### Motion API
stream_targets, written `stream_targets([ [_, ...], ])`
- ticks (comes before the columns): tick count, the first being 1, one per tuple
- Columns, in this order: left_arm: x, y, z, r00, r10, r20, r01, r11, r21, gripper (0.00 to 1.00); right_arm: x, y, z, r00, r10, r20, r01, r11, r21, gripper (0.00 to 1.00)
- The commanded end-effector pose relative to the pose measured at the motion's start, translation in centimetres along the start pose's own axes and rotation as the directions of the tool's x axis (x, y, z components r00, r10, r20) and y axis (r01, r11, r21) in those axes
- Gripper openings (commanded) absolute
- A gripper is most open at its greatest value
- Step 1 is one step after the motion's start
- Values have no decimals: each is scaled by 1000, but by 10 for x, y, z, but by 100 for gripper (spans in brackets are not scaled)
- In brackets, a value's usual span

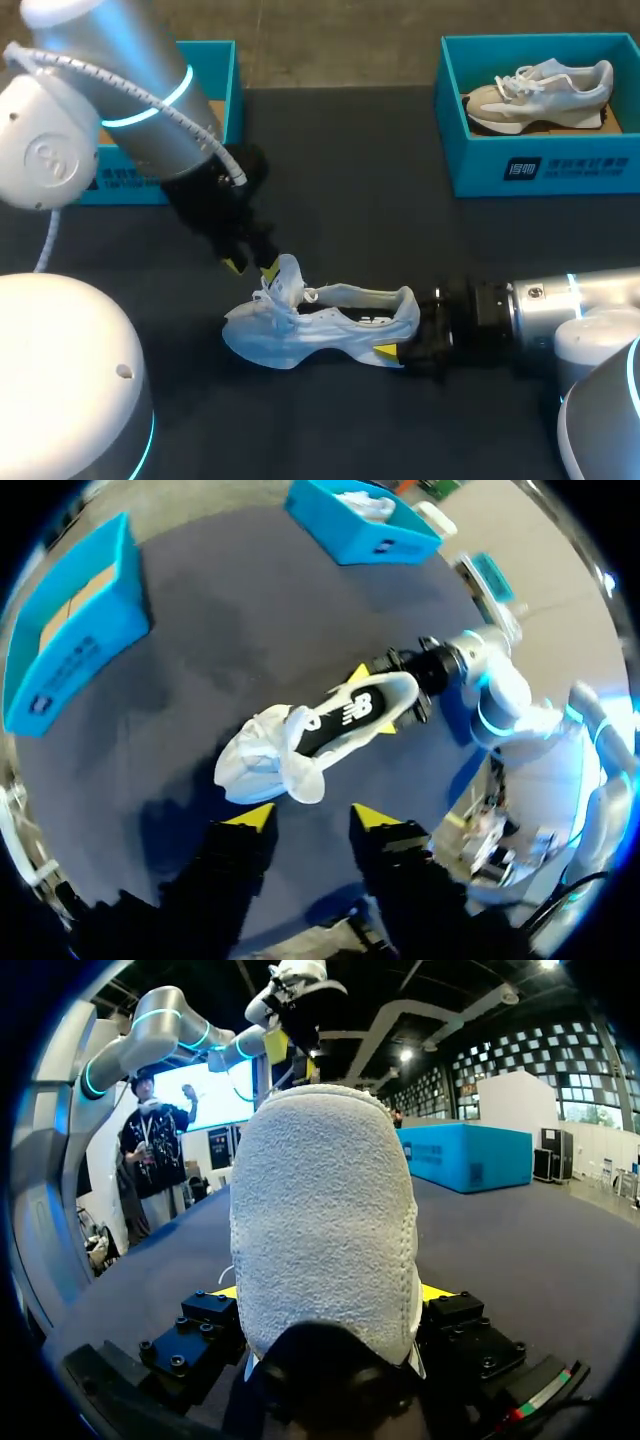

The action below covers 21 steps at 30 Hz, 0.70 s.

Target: Take the shoe out of the shoebox, open the shoe tongue, remove and reinsert the insole, then place the shoe into the shoebox

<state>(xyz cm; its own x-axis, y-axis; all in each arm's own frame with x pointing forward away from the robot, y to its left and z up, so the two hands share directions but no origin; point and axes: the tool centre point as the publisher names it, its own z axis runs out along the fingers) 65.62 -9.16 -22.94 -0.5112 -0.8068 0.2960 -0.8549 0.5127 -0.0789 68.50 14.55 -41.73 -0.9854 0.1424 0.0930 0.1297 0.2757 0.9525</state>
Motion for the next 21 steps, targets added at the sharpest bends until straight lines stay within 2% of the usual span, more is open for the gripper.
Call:
stream_targets([
  [1,13,-11,-8,977,190,97,-177,976,-123,0,0,0,1,1000,1,0,-1,1000,4,0],
  [8,27,-13,-10,917,386,103,-358,908,-216,0,0,0,1,1000,1,0,-1,1000,4,0],
  [21,27,-13,-10,917,386,103,-358,908,-216,0,0,0,1,1000,1,0,-1,1000,4,0],
])
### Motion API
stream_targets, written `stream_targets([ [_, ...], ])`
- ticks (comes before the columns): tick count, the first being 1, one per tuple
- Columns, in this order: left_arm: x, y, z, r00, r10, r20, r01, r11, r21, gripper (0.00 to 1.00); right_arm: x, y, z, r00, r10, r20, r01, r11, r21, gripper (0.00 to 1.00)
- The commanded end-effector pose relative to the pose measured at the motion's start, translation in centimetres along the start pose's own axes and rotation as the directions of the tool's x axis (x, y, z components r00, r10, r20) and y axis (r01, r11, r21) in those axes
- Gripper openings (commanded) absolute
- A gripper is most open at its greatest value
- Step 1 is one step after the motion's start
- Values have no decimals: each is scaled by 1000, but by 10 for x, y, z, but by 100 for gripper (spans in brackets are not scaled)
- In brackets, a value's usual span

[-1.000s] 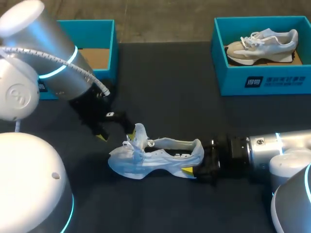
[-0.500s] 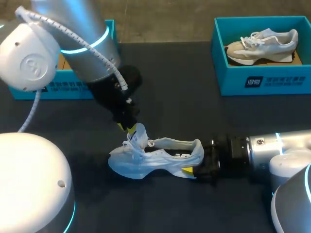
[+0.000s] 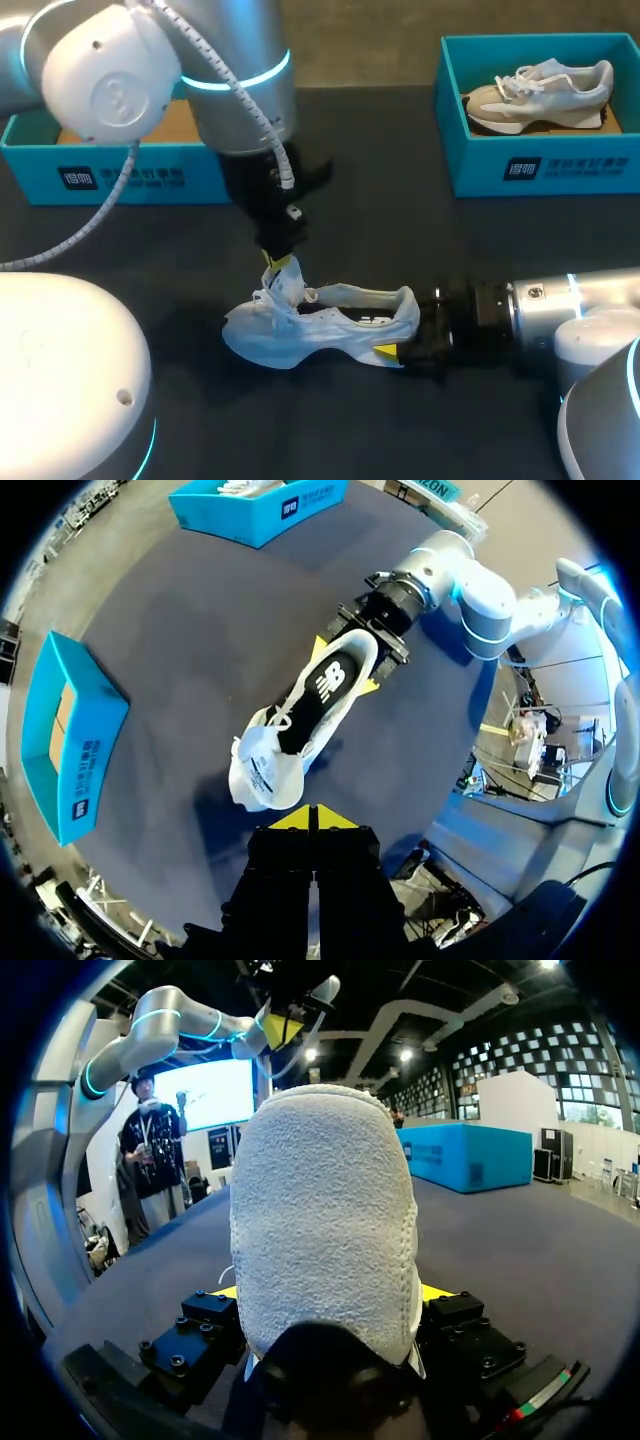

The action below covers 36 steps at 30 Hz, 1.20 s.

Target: Take the shoe out of the shoebox, open the shoe tongue, remove and reinsert the insole, then place the shoe into the shoebox

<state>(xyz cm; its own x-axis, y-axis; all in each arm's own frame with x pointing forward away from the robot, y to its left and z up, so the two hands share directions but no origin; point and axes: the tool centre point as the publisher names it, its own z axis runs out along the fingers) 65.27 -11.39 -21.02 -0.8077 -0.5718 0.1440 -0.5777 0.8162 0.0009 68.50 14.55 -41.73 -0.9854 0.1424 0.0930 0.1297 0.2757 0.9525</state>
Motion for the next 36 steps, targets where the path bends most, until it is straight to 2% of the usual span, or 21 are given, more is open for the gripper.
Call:
stream_targets([
  [1,4,-4,2,999,27,21,-27,999,-24,0,0,0,1,1000,1,0,-1,1000,4,0],
  [6,6,-12,10,965,261,0,-260,964,50,0,0,0,1,1000,1,0,-1,1000,4,0],
  [10,-1,-22,21,934,356,-18,-354,933,56,0,0,0,1,1000,1,0,-1,1000,4,0],
  [15,-6,-29,30,854,514,-78,-509,857,72,0,0,0,1,1000,1,0,-1,1000,4,0],
  [16,-9,-32,29,861,503,-83,-503,864,24,0,0,0,1,1000,1,0,-1,1000,4,0],
  [25,-9,-32,29,861,503,-83,-503,864,24,0,0,0,1,1000,1,0,-1,1000,4,0],
  [29,1,-40,46,781,615,-107,-608,789,92,0,0,0,1,1000,1,0,-1,1000,4,0],
  [36,-4,-53,71,724,684,-93,-678,730,91,0,0,0,1,1000,1,0,-1,1000,4,0],
])
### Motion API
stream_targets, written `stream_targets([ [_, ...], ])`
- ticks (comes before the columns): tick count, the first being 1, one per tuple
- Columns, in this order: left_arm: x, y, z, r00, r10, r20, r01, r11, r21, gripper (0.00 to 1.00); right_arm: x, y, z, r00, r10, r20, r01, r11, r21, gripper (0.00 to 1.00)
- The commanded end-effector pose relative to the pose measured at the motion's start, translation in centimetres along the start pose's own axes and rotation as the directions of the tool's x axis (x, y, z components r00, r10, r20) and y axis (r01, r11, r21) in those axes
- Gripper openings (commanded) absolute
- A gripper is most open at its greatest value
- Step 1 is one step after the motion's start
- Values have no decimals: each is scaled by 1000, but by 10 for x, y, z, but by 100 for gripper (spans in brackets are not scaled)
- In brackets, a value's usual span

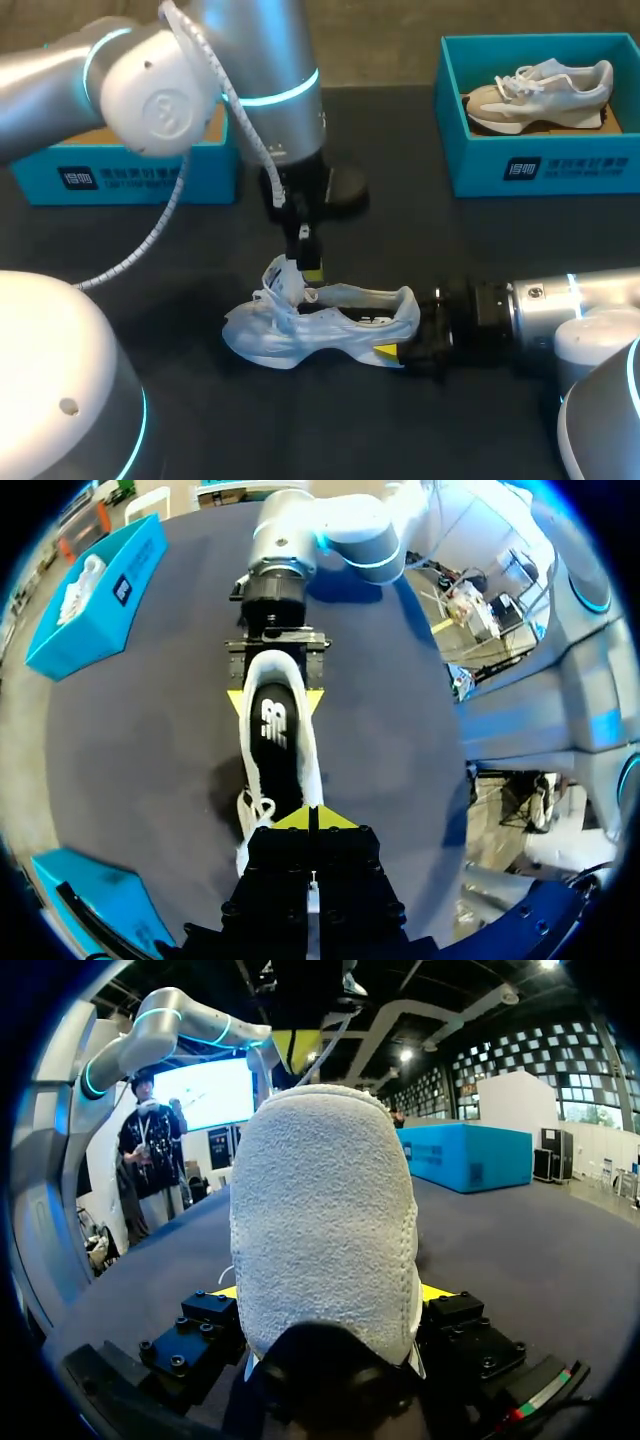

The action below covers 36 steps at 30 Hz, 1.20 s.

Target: Take the shoe out of the shoebox, open the shoe tongue, remove and reinsert the insole, then place the shoe into the shoebox

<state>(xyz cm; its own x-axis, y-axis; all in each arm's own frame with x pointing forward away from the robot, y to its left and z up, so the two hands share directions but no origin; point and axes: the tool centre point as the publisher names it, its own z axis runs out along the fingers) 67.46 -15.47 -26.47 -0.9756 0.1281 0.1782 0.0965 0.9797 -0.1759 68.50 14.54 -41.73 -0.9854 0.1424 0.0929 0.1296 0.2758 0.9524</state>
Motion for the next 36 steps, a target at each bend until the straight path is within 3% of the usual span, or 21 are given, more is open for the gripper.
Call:
stream_targets([
  [1,-8,-4,19,999,32,-15,-32,999,-9,0,0,0,1,1000,1,0,-1,1000,4,0],
  [9,-13,-9,40,997,60,-51,-61,998,-14,0,0,0,1,1000,1,0,-1,1000,4,0],
  [26,-26,-13,75,999,41,-2,-41,999,-22,0,0,0,1,1000,1,0,-1,1000,4,0],
  [36,-32,-11,102,995,50,-86,-52,998,-21,0,0,0,1,1000,1,0,-1,1000,4,0],
])
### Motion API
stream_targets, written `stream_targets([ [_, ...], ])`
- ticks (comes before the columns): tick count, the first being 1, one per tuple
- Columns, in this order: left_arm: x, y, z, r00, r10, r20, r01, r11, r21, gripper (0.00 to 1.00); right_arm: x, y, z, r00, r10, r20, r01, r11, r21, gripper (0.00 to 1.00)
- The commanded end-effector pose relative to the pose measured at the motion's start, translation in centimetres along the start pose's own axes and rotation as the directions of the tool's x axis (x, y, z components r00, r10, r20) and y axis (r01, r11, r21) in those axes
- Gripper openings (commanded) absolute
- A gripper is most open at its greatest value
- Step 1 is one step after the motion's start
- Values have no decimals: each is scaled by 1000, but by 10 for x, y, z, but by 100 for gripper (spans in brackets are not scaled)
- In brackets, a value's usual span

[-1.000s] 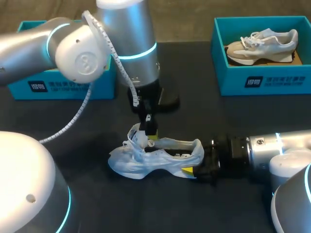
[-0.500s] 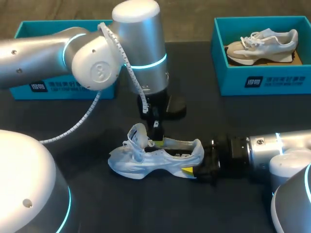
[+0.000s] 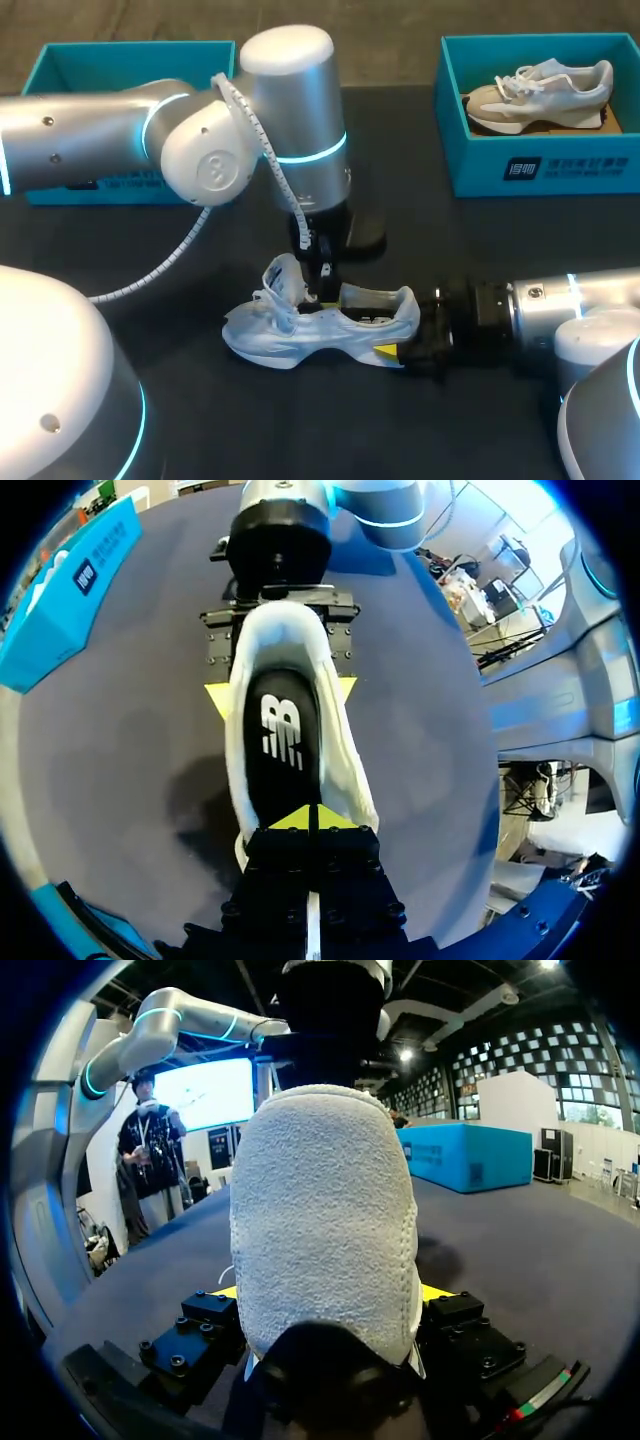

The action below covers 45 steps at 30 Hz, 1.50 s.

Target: Take the shoe out of the shoebox, open the shoe tongue, remove and reinsert the insole, then place the shoe into the shoebox

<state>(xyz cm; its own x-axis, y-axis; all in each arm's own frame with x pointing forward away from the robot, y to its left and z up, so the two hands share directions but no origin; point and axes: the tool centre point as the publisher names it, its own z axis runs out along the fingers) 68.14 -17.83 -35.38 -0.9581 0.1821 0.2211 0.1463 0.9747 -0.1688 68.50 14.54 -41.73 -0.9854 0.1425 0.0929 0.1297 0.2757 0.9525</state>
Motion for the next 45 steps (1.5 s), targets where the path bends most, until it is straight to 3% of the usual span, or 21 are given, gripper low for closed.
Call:
stream_targets([
  [1,-6,-3,15,999,5,-34,-6,1000,-6,0,0,0,1,1000,1,0,-1,1000,4,0],
  [25,15,7,33,999,15,-41,-16,1000,-27,0,0,0,1,1000,1,0,-1,1000,4,0],
  [34,9,3,49,997,2,-72,-10,995,-103,0,0,0,1,1000,1,0,-1,1000,4,0],
  [45,16,4,58,996,-25,-90,13,991,-130,0,0,0,1,1000,1,0,-1,1000,4,0],
])
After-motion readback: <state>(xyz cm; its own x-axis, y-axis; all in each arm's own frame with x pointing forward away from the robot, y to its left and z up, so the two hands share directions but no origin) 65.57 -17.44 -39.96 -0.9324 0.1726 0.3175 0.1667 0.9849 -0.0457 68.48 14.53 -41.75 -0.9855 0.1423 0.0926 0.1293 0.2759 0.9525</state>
